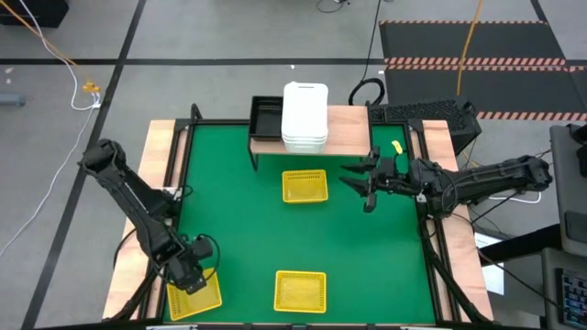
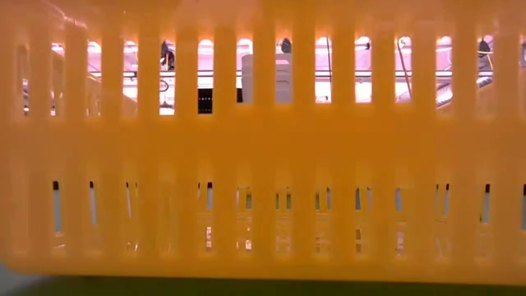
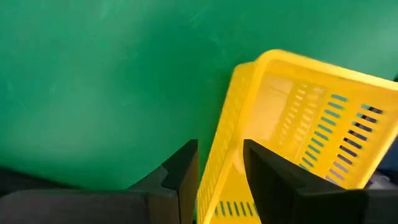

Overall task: Stack baskets on shelf by color
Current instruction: Stack the bottom left yellow bin on top of the bottom right yellow bin

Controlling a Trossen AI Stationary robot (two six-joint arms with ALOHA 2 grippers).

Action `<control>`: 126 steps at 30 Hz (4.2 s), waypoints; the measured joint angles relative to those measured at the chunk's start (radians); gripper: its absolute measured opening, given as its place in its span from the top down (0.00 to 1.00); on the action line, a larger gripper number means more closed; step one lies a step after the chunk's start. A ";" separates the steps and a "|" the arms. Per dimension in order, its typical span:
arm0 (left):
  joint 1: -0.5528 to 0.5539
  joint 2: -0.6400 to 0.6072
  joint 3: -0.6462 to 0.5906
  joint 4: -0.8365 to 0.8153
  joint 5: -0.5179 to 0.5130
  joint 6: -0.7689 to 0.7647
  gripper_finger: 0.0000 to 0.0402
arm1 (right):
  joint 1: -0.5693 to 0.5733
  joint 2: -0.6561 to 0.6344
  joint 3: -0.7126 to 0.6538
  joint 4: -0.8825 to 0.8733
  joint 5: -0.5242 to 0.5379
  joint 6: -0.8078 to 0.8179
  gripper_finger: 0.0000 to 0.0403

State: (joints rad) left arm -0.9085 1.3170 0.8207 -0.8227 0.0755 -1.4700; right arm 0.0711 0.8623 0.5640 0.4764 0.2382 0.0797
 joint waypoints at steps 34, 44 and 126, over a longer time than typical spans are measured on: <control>0.210 0.147 0.232 -0.046 -0.147 0.739 0.99 | -0.011 0.000 0.000 0.043 -0.007 0.013 0.63; 0.493 0.155 0.502 0.137 -0.231 1.325 0.99 | -0.011 -0.033 0.000 -0.005 -0.007 -0.074 0.63; 0.554 0.711 1.065 -0.012 0.081 1.435 0.82 | -0.010 -0.200 0.000 -0.257 -0.001 -0.038 0.63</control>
State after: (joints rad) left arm -0.3543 2.0277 1.8858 -0.8345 0.1564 -0.0351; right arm 0.0608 0.6624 0.5636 0.2195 0.2371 0.0414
